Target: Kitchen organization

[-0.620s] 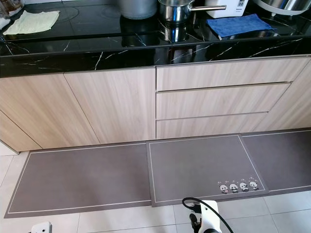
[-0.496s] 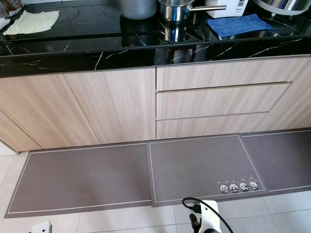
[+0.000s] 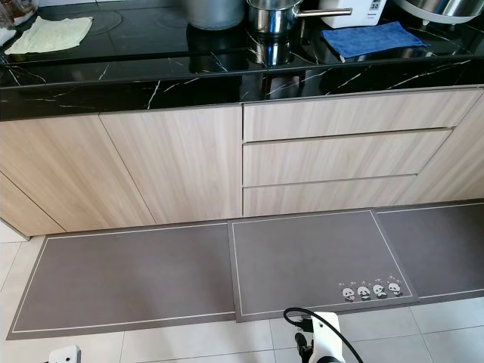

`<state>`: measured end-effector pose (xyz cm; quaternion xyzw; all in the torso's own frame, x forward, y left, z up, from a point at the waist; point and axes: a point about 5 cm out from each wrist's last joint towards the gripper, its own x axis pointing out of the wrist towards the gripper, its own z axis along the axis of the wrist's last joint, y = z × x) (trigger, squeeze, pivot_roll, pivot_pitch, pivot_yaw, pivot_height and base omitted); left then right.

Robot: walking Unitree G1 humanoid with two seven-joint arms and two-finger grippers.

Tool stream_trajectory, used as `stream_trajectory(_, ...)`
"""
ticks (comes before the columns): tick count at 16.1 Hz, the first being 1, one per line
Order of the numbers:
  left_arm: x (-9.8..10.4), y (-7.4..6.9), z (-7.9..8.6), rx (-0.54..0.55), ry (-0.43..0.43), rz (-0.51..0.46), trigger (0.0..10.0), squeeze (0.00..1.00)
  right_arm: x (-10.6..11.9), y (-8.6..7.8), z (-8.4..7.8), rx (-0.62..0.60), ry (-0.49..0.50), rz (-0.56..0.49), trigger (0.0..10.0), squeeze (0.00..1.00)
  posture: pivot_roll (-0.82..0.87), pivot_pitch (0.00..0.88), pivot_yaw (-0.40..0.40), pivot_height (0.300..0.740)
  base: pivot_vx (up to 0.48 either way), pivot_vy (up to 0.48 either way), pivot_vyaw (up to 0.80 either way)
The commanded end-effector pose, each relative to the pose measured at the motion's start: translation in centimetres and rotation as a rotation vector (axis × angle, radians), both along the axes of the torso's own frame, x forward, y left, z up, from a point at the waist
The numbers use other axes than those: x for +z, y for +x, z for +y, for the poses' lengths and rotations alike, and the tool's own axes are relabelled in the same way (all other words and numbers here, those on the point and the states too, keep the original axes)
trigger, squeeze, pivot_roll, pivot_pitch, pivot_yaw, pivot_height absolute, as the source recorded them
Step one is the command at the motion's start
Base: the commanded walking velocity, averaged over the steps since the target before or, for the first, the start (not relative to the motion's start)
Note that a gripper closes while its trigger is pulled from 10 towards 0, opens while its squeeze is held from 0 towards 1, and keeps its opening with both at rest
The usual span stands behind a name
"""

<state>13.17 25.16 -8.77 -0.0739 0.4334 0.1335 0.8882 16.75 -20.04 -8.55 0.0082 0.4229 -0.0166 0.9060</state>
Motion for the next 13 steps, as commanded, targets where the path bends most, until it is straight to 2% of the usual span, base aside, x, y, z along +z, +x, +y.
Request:
stream_trajectory(1, -0.83, -1.39, -0.63, -0.242, -0.005, 0.179, 10.0, 0.0, -0.56, 0.27, 3.5, 0.066, 0.163, 0.115, 10.0, 0.0, -0.02, 0.184, 0.033, 0.74, 0.0, 0.0, 0.0)
stream_trajectory(13, -0.83, -1.47, -0.55, -0.249, 0.002, 0.185, 10.0, 0.0, -0.61, 0.17, 3.53, 0.068, 0.157, 0.121, 10.0, 0.0, -0.03, 0.17, 0.041, 0.74, 0.0, 0.0, 0.0)
